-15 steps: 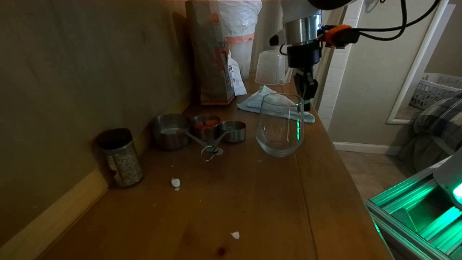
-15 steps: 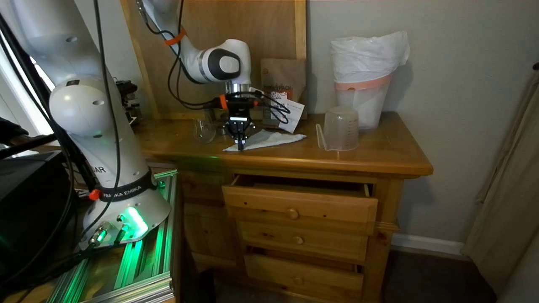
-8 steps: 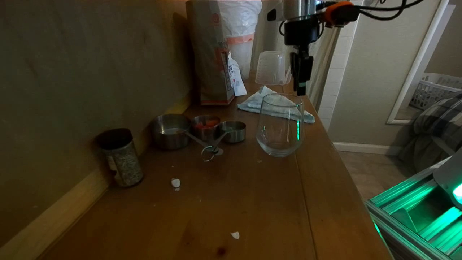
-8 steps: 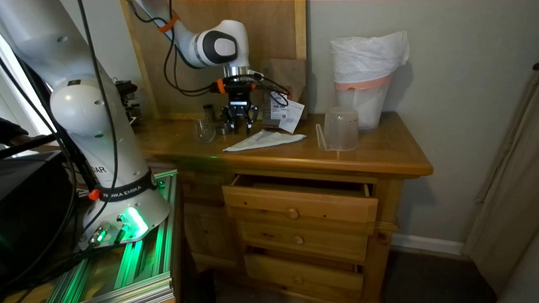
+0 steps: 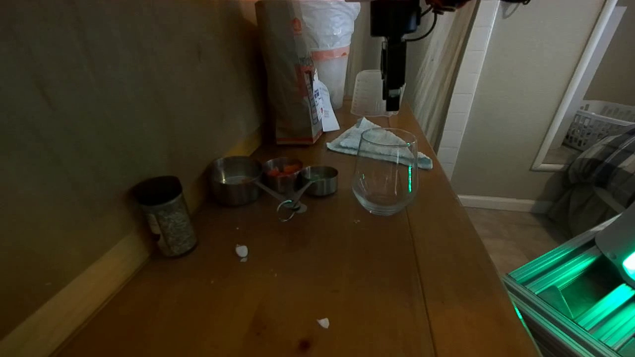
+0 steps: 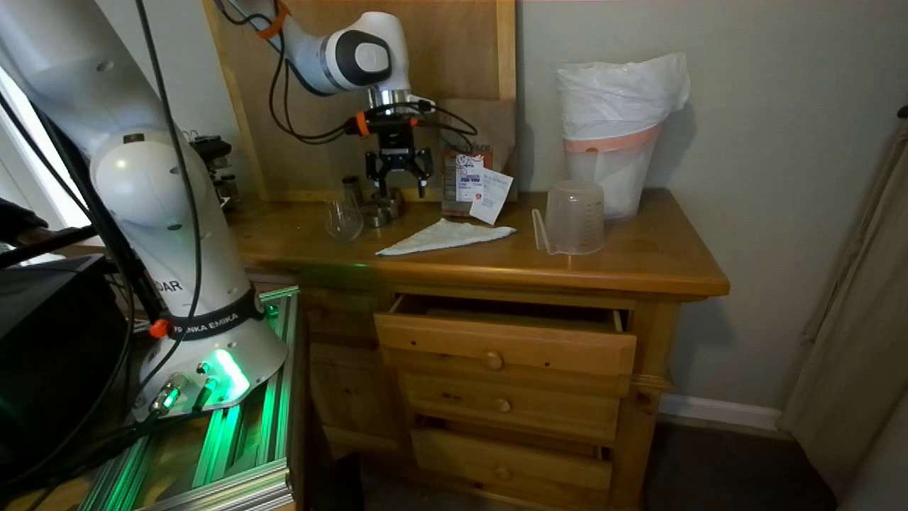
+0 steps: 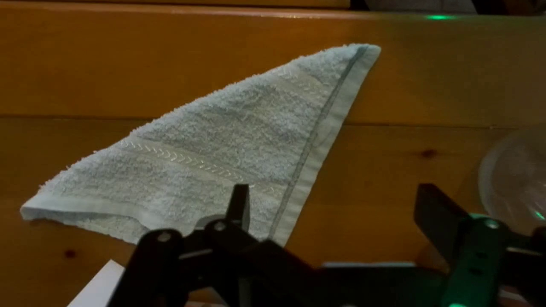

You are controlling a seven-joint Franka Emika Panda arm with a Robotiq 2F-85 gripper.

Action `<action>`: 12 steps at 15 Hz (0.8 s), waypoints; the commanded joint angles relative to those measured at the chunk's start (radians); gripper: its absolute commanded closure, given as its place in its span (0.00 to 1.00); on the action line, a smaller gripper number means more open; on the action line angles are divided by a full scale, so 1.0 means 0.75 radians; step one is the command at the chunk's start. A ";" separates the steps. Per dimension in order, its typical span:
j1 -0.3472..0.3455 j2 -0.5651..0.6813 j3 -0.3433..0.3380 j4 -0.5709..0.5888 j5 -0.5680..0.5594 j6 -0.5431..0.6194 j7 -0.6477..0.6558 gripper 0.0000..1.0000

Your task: Unfold the white towel

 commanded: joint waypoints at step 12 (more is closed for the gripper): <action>0.014 0.248 0.056 0.100 0.143 0.170 0.374 0.00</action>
